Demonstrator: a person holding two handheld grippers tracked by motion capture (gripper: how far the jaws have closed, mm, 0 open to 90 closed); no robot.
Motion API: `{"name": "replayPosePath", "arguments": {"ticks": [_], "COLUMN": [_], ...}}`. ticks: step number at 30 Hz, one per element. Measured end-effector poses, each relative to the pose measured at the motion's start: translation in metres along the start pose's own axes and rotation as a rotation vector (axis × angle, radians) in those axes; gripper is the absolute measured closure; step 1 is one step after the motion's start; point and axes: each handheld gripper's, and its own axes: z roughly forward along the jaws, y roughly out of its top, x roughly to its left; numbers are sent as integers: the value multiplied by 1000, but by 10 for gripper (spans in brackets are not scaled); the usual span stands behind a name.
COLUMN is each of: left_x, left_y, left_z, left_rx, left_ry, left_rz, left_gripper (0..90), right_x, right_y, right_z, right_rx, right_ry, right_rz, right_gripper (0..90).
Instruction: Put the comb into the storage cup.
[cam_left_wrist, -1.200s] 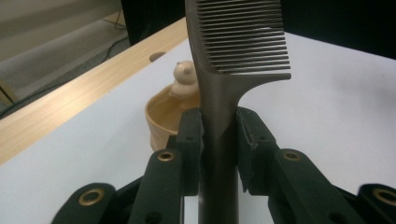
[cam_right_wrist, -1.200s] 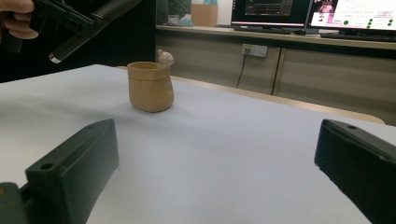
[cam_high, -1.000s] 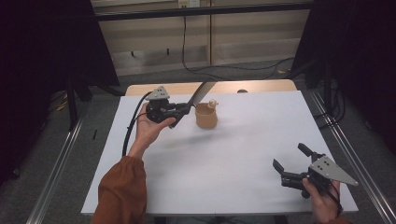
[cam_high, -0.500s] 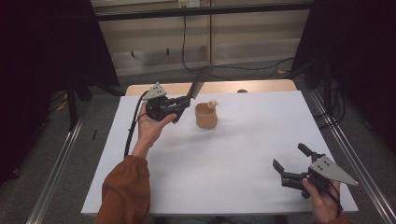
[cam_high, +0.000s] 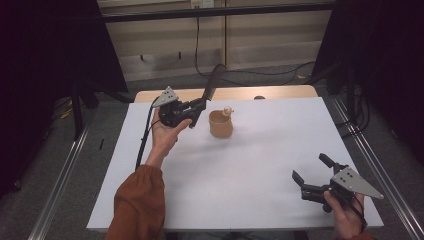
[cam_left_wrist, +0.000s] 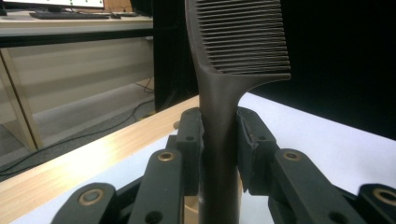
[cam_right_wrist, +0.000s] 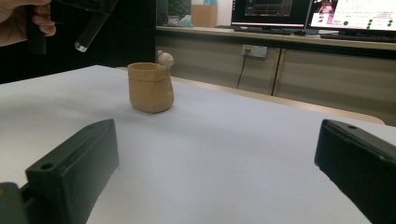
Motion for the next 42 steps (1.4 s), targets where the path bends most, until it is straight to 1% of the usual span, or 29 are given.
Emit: {"name": "replayPosePath", "arguments": {"ticks": [6,8,10,12,14,15,18,20,24,27,31,32,33,35,38,40,42], "left_x": [0,-1,-2,-4,-6,-6,-7,-7,-8,-8,-10,-10,-11,-11,-11,-13,-13], "left_y": [4,7,9,10,12,13,16,17,18,19,21,21,20,19,19,19,17], "left_z": [3,4,6,8,11,12,15,18,24,28,32,34,36,40,46,50,54], "left_rx": [-19,-17,-13,-17,-19,-21,-31,-25,-27,-23,-43,-38,-29,-19,-19,-16,-22], "left_ry": [26,30,22,25,29,23,15,17,19,20,28,22,28,26,28,23,21], "left_rz": [0,22,32,33,46,50,44,54,57,68,66,75,82,81,77,93,91], "left_gripper": [729,729,729,729,729,730,730,730,729,730,729,729,730,730,729,729,729], "right_x": [0,0,0,0,0,0,0,0,0,0,-1,-1,0,0,-1,0,-1], "right_y": [0,0,0,0,0,0,0,0,0,0,0,0,0,0,0,0,0], "right_z": [0,0,0,0,0,0,0,0,0,0,0,0,0,0,0,0,-1], "right_rx": [1,0,0,1,0,0,0,0,-3,-3,-1,-1,-2,-2,-3,-3,-3], "right_ry": [0,-1,0,0,0,1,0,1,2,-1,0,0,1,2,2,3,2], "right_rz": [0,0,0,0,0,2,0,0,1,2,2,1,4,2,3,7,8], "right_gripper": [0,0,0,0,0,0,0,0,0,0,0,0,0,0,0,0,0]}}
